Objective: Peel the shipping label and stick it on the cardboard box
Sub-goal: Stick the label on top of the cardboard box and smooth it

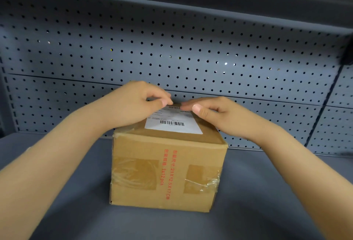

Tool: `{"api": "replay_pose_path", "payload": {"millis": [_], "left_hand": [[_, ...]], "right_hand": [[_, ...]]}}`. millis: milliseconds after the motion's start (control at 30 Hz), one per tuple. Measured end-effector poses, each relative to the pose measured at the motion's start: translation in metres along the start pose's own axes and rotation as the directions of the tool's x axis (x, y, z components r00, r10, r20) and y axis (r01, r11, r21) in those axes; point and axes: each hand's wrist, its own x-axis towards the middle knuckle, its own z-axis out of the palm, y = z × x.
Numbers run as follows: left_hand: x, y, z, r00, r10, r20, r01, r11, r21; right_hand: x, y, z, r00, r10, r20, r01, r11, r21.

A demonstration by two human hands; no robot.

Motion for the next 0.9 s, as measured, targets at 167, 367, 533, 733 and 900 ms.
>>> {"api": "replay_pose_path", "payload": {"millis": [167,367,533,733,900], "left_hand": [[-0.013,0.011,-0.002,0.998,0.045,0.043,-0.043,0.998,-0.042],[-0.023,0.007,0.001,0.996,-0.009,0.093,0.006,0.999,0.032],[-0.034,-0.008,-0.009,0.997,-0.063,0.04,0.061,0.996,0.059],[-0.041,0.01,-0.005,0.999,0.005,-0.04,-0.005,1.0,-0.013],[-0.052,0.016,-0.001,0.994,0.099,0.043,-0.099,0.995,0.004]], "right_hand": [[-0.008,-0.01,0.002,0.998,-0.056,-0.007,0.056,0.998,-0.029],[-0.012,-0.007,0.007,1.0,0.026,0.009,-0.025,0.998,-0.064],[-0.025,0.003,-0.004,0.996,0.08,-0.047,-0.08,0.997,0.007],[-0.033,-0.016,0.006,0.995,-0.05,-0.084,0.052,0.998,0.02],[-0.036,-0.026,0.019,0.989,-0.147,0.014,0.147,0.989,0.0]]}}
